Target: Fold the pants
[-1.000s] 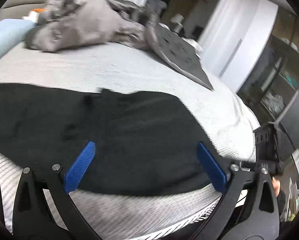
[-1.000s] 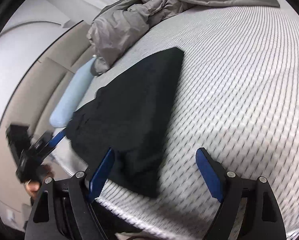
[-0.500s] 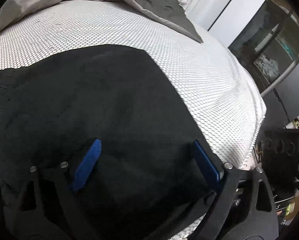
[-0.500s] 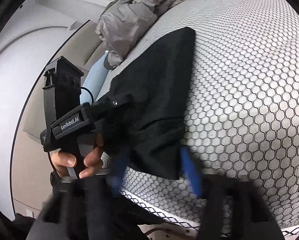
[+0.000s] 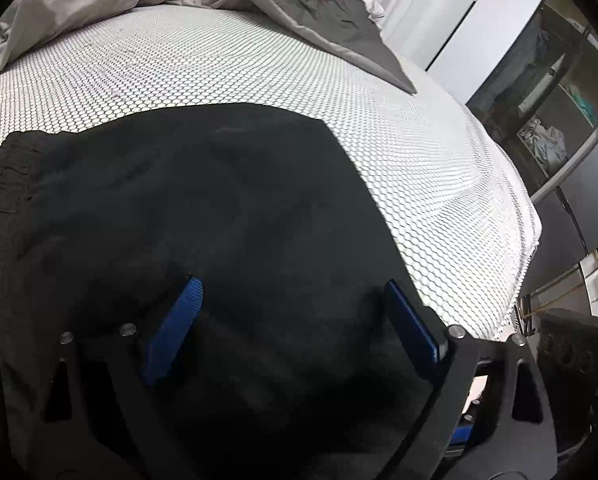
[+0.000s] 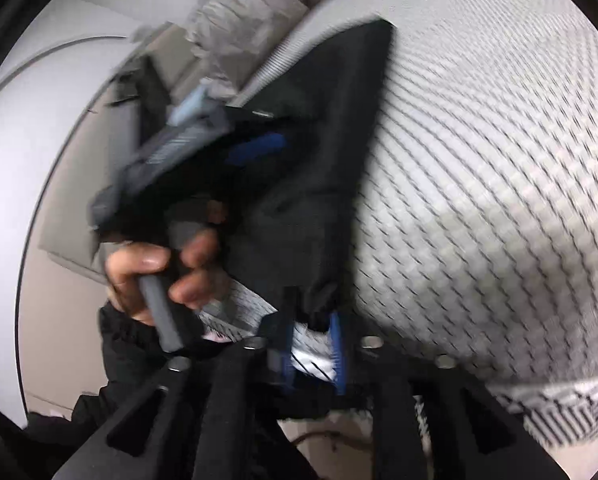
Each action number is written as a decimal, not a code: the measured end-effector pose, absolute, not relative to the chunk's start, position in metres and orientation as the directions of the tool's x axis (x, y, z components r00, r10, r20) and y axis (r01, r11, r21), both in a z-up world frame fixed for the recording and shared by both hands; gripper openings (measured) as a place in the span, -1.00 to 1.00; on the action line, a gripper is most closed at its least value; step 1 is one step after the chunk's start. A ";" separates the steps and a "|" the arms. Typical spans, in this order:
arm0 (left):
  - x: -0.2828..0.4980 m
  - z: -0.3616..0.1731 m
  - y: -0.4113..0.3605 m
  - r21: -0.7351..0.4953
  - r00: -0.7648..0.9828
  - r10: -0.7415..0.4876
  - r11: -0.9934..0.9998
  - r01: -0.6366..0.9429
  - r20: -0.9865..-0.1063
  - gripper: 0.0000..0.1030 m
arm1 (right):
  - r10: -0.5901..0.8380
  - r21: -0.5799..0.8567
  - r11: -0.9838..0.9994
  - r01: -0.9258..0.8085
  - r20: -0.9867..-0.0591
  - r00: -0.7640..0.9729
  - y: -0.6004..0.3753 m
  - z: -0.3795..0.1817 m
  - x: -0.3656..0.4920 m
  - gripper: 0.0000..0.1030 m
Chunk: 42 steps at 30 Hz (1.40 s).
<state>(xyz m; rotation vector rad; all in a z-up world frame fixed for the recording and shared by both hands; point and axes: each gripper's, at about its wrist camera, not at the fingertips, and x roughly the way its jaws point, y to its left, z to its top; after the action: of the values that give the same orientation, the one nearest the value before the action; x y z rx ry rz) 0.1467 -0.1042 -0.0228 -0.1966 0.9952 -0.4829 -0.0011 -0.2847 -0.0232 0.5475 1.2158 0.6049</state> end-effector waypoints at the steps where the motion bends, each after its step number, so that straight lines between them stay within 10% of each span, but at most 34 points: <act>1: 0.144 -0.020 -0.107 -0.381 0.443 -0.489 0.870 0.315 -0.752 0.77 | 0.688 0.676 0.724 -0.137 -0.691 0.224 -0.284 -0.023 -0.001 -0.60; 5: 0.133 -0.015 -0.125 -0.359 0.399 -0.516 0.841 0.406 -0.758 0.77 | 0.683 0.674 0.726 -0.138 -0.681 0.264 -0.300 -0.016 -0.012 -0.26; 12: 0.135 -0.025 -0.141 -0.301 0.396 -0.471 0.856 0.420 -0.788 0.77 | 0.675 0.669 0.728 -0.151 -0.661 0.328 -0.306 -0.003 0.008 -0.23; 15: 0.141 -0.026 -0.137 -0.325 0.402 -0.484 0.856 0.402 -0.777 0.77 | 0.659 0.638 0.746 -0.193 -0.662 0.357 -0.299 -0.006 0.014 -0.87; 25: 0.148 -0.029 -0.123 -0.360 0.428 -0.491 0.864 0.352 -0.759 0.73 | 0.668 0.638 0.744 -0.200 -0.712 0.214 -0.284 -0.016 -0.032 -0.93; 35: 0.147 -0.030 -0.111 -0.349 0.439 -0.480 0.870 0.348 -0.759 0.73 | 0.649 0.656 0.743 -0.130 -0.660 0.380 -0.307 0.004 0.002 -0.26; 38: 0.148 -0.032 -0.115 -0.327 0.456 -0.462 0.879 0.347 -0.761 0.73 | 0.659 0.658 0.740 -0.143 -0.665 0.350 -0.297 -0.002 0.009 -0.86; 42: 0.153 -0.031 -0.116 -0.345 0.465 -0.463 0.883 0.319 -0.755 0.69 | 0.687 0.672 0.721 -0.168 -0.663 0.299 -0.291 -0.004 -0.017 -0.93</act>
<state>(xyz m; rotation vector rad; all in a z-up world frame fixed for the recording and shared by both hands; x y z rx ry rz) 0.1530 -0.1158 -0.0315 -0.1636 0.9757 -0.4827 -0.0170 -0.2912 -0.0039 0.5392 1.1348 0.6053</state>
